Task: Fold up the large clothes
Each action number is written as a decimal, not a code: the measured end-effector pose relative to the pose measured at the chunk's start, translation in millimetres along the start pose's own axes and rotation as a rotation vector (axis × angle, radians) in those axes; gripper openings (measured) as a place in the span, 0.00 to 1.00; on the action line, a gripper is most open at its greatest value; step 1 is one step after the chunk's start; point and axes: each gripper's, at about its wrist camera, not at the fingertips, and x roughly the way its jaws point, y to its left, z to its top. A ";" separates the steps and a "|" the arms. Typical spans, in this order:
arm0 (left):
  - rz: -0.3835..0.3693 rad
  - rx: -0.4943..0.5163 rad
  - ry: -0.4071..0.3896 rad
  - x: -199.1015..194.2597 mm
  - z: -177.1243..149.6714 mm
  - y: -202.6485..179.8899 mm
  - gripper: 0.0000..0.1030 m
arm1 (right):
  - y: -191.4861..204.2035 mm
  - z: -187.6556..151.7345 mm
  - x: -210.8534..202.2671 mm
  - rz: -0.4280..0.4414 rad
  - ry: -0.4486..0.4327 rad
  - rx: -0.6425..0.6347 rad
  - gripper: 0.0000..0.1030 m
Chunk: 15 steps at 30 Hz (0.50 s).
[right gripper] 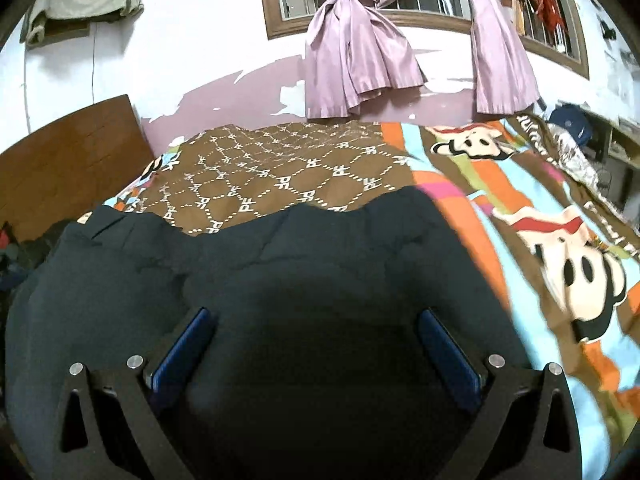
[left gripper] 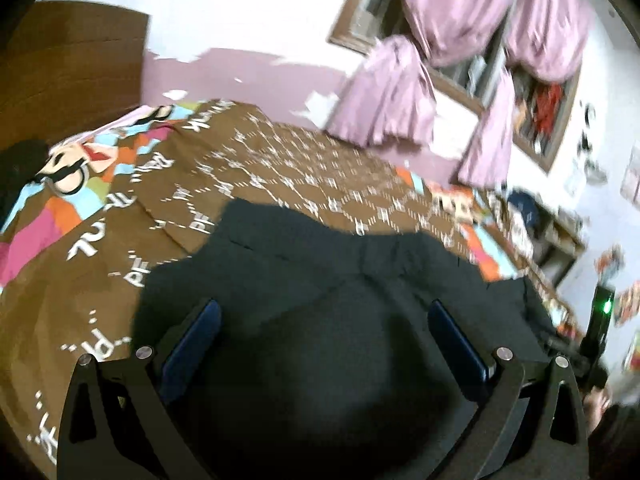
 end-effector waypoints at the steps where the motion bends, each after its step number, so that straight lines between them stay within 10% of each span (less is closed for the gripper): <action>1: 0.007 -0.025 -0.012 -4.4 3.6 7.1 0.99 | -8.8 1.5 -3.5 -0.014 -0.001 0.001 1.00; 8: 0.056 -0.124 0.126 7.0 26.2 63.5 0.99 | -72.8 -2.7 -5.9 -0.100 0.045 0.126 1.00; 15: 0.025 -0.239 0.226 17.0 -0.3 91.8 0.99 | -107.8 -18.9 11.8 0.047 0.130 0.272 1.00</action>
